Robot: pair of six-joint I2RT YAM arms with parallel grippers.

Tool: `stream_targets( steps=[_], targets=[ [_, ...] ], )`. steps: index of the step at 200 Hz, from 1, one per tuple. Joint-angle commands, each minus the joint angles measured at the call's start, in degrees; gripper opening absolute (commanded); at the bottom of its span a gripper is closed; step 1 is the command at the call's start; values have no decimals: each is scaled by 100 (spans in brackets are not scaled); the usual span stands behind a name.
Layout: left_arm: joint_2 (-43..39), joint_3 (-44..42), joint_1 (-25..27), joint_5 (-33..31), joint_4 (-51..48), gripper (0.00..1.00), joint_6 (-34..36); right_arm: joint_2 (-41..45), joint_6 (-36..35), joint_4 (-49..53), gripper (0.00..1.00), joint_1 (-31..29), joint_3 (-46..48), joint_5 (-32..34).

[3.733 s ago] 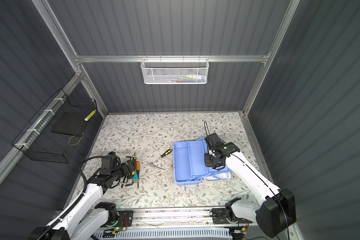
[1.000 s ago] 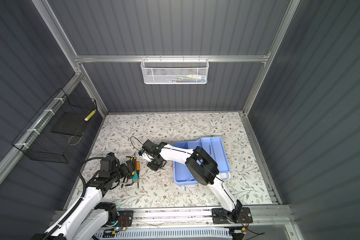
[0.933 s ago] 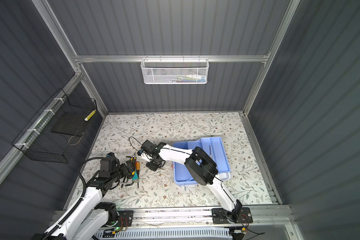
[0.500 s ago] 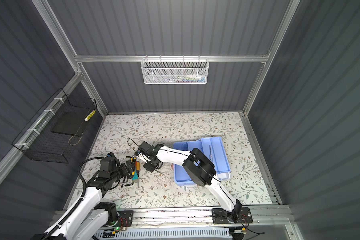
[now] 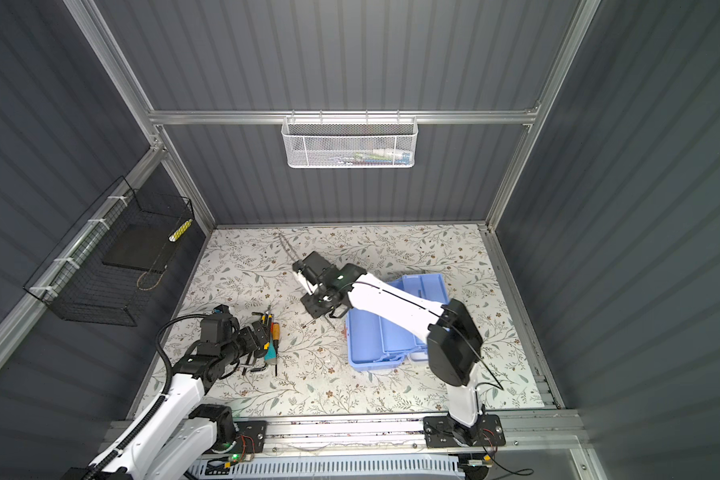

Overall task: Pack the tool kit
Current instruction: 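Lower the clear-handled screwdriver into the blue tray and release it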

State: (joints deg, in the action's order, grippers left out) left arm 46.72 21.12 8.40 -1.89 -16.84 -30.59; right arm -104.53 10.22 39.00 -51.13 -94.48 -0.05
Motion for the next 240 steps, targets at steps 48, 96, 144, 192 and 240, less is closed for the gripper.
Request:
stream_targets(
  steps=[48, 96, 144, 192, 240],
  targets=[
    [64, -29, -26, 48, 6, 99, 18, 2130, 701, 572, 0, 1514, 1618, 689],
    [84, -28, -23, 39, 7, 99, 18, 3021, 835, 671, 0, 2295, 2576, 813],
    [123, -21, -23, 57, 24, 99, 17, 3115, 1008, 461, 0, 2441, 3197, 811],
    [162, -12, -23, 86, 41, 100, 35, 3042, 1004, 284, 0, 2589, 3498, 868],
    [66, -36, -23, 69, 23, 99, 31, 3127, 1062, 83, 8, 2657, 3883, 776]
  ],
)
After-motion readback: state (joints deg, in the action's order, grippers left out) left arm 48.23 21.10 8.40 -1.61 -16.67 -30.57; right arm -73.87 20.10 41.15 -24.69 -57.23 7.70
